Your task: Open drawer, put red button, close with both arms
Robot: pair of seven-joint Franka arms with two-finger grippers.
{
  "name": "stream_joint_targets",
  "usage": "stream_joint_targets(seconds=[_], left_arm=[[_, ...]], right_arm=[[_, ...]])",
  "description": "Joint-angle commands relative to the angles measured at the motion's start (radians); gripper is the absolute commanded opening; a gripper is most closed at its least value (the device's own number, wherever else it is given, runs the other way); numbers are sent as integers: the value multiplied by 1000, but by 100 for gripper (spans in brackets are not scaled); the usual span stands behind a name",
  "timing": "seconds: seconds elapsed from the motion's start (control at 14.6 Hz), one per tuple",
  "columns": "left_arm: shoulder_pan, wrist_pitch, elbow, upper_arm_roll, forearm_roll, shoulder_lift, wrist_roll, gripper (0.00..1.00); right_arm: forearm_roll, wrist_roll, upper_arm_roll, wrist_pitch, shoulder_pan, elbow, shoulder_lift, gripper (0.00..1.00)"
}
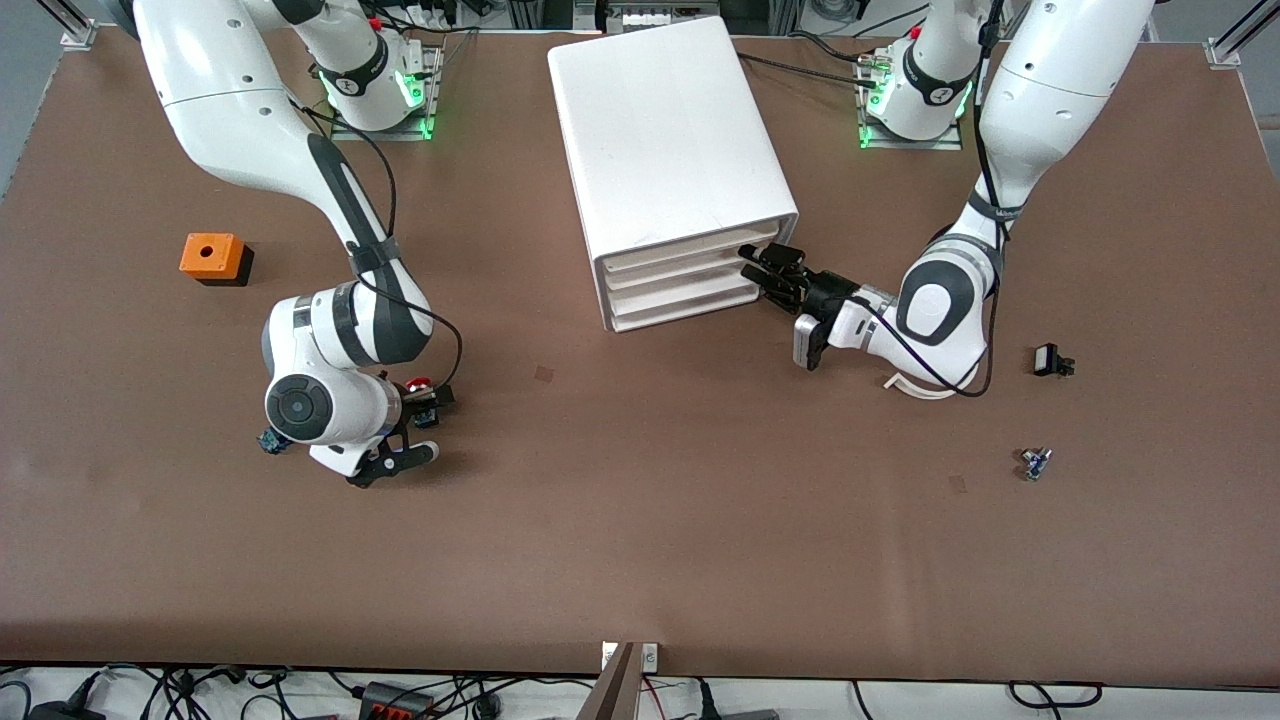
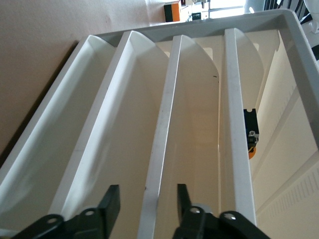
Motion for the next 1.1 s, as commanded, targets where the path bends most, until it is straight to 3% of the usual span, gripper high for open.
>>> stream_joint_targets(seconds=[0.0, 0.14, 0.27, 0.48, 0.55, 0.62, 0.89, 1.03], left_arm=[[3, 12, -27, -6, -26, -18, 39, 25], [0, 21, -24, -6, -24, -17, 39, 7], [-3, 26, -15, -6, -24, -13, 37, 1], [1, 26, 69, 6, -12, 25, 28, 1], [9, 26, 118, 11, -6, 54, 23, 1], [10, 26, 175, 20, 0, 94, 23, 1], [10, 26, 348, 71, 16, 180, 23, 1], [10, 26, 384, 85, 17, 204, 23, 4]], right_arm=[[11, -20, -4, -4, 2, 2, 23, 100], [11, -20, -4, -7, 2, 2, 30, 100], [11, -23, -4, -10, 2, 0, 41, 94], [11, -23, -4, -15, 1, 0, 40, 40], [14, -23, -4, -15, -1, 2, 38, 13], [14, -33, -4, -15, 0, 8, 32, 0], [22, -36, -4, -53, 2, 72, 20, 0], [23, -33, -4, -56, 2, 97, -18, 0]])
